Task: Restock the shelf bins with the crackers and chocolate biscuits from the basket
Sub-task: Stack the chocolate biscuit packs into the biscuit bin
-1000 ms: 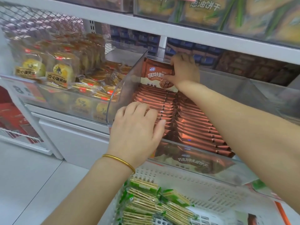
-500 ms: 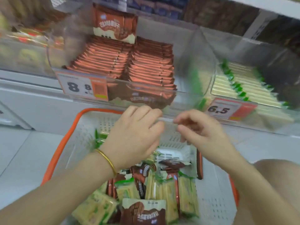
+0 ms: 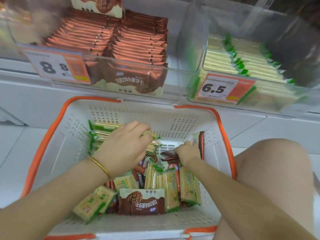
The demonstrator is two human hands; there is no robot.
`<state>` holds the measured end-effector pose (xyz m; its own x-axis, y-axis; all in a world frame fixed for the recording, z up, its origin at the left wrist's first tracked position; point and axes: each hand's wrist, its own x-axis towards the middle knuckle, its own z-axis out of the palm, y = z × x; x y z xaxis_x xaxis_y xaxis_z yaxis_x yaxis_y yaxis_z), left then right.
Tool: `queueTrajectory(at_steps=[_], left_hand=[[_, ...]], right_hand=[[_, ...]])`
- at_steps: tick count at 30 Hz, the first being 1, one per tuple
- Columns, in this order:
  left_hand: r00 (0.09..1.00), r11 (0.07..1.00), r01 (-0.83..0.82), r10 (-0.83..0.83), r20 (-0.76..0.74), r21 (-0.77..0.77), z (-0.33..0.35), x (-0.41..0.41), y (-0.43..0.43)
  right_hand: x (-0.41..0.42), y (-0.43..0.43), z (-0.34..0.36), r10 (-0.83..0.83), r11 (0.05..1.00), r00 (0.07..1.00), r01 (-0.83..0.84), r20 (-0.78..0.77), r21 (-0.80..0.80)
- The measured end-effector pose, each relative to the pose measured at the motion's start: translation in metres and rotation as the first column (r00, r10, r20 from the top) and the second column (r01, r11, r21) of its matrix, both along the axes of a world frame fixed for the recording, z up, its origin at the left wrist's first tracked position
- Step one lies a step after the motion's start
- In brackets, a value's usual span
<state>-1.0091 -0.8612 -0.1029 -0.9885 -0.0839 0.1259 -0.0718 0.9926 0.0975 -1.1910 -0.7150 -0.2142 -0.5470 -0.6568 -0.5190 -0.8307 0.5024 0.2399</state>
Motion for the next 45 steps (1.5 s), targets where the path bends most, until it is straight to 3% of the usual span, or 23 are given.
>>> queueTrajectory(at_steps=[4, 7, 8, 10, 11, 13, 15, 18, 20, 22, 24, 26, 28, 31, 33, 35, 38, 41, 43, 45], left_hand=[[1.000, 1.000, -0.025, 0.025, -0.005, 0.015, 0.002, 0.001, -0.005], [0.998, 0.992, -0.057, 0.055, 0.028, 0.116, 0.004, -0.003, -0.005], [0.996, 0.984, -0.085, 0.077, 0.053, 0.157, 0.003, -0.004, -0.006], [0.984, 0.952, -0.167, 0.146, 0.099, 0.256, 0.003, -0.006, -0.009], [0.974, 0.926, -0.220, 0.189, 0.128, 0.307, 0.004, -0.007, -0.009], [0.947, 0.852, -0.318, 0.264, 0.184, 0.415, 0.006, -0.007, -0.010], [0.924, 0.776, -0.383, 0.318, 0.215, 0.500, 0.010, -0.006, -0.009], [0.951, 0.881, -0.307, 0.292, 0.098, 0.359, 0.019, 0.000, -0.007], [0.977, 0.953, -0.192, 0.164, 0.136, 0.234, 0.026, 0.005, -0.004], [0.977, 0.987, -0.116, 0.094, 0.192, 0.108, 0.028, 0.006, 0.001], [0.985, 0.990, -0.106, 0.091, 0.144, 0.098, 0.026, 0.005, 0.002], [0.987, 0.954, -0.145, 0.122, 0.102, 0.262, 0.028, 0.003, -0.001], [0.963, 0.823, -0.261, 0.187, 0.194, 0.504, 0.034, 0.000, -0.007], [0.924, 0.417, -0.381, 0.163, 0.345, 0.825, 0.042, -0.001, -0.015], [0.932, 0.224, -0.362, 0.107, 0.347, 0.905, 0.046, -0.001, -0.016], [0.928, 0.127, -0.372, 0.087, 0.363, 0.920, 0.050, -0.001, -0.015], [0.913, 0.055, -0.405, 0.084, 0.400, 0.913, 0.055, -0.001, -0.014], [0.906, -0.059, -0.403, 0.118, 0.407, 0.913, 0.056, 0.000, -0.015], [0.916, -0.197, -0.336, 0.159, 0.368, 0.921, 0.057, 0.000, -0.013], [0.935, -0.274, -0.231, 0.204, 0.291, 0.934, 0.059, 0.000, -0.012]], right_hand=[[-0.003, -0.003, 0.014, -0.066, 0.995, 0.998, 0.067, 0.018, -0.076], [-0.010, -0.007, 0.049, -0.274, 0.879, 0.907, 0.371, 0.319, -0.301], [-0.010, -0.007, 0.062, -0.314, 0.793, 0.810, 0.510, 0.495, -0.332], [-0.004, -0.004, 0.087, -0.256, 0.596, 0.485, 0.760, 0.836, -0.259], [0.000, -0.001, 0.097, -0.193, 0.542, 0.341, 0.819, 0.920, -0.190], [0.010, 0.004, 0.111, -0.111, 0.532, 0.173, 0.842, 0.979, -0.088], [0.020, 0.005, 0.121, -0.064, 0.526, 0.072, 0.850, 0.995, -0.028], [0.035, 0.002, 0.134, -0.035, 0.465, 0.037, 0.885, 0.999, -0.016], [0.043, -0.002, 0.140, -0.004, 0.417, 0.015, 0.909, 1.000, -0.012], [0.051, -0.008, 0.147, 0.051, 0.371, -0.071, 0.927, 0.996, 0.047], [0.057, -0.013, 0.153, 0.081, 0.362, -0.156, 0.925, 0.984, 0.117], [0.058, -0.015, 0.158, 0.041, 0.397, -0.149, 0.910, 0.988, 0.120], [0.055, -0.014, 0.159, -0.029, 0.409, 0.001, 0.913, 1.000, 0.011], [0.053, -0.011, 0.157, -0.095, 0.377, 0.321, 0.888, 0.942, -0.264], [0.051, -0.010, 0.156, -0.064, 0.358, 0.401, 0.864, 0.914, -0.354], [0.051, -0.010, 0.158, -0.011, 0.363, 0.389, 0.860, 0.921, -0.359], [0.053, -0.014, 0.163, 0.068, 0.387, 0.410, 0.829, 0.909, -0.403], [0.054, -0.019, 0.166, 0.096, 0.344, 0.444, 0.825, 0.891, -0.448], [0.056, -0.022, 0.168, 0.098, 0.297, 0.361, 0.879, 0.927, -0.373], [0.060, -0.021, 0.170, 0.102, 0.311, 0.250, 0.911, 0.963, -0.269]])
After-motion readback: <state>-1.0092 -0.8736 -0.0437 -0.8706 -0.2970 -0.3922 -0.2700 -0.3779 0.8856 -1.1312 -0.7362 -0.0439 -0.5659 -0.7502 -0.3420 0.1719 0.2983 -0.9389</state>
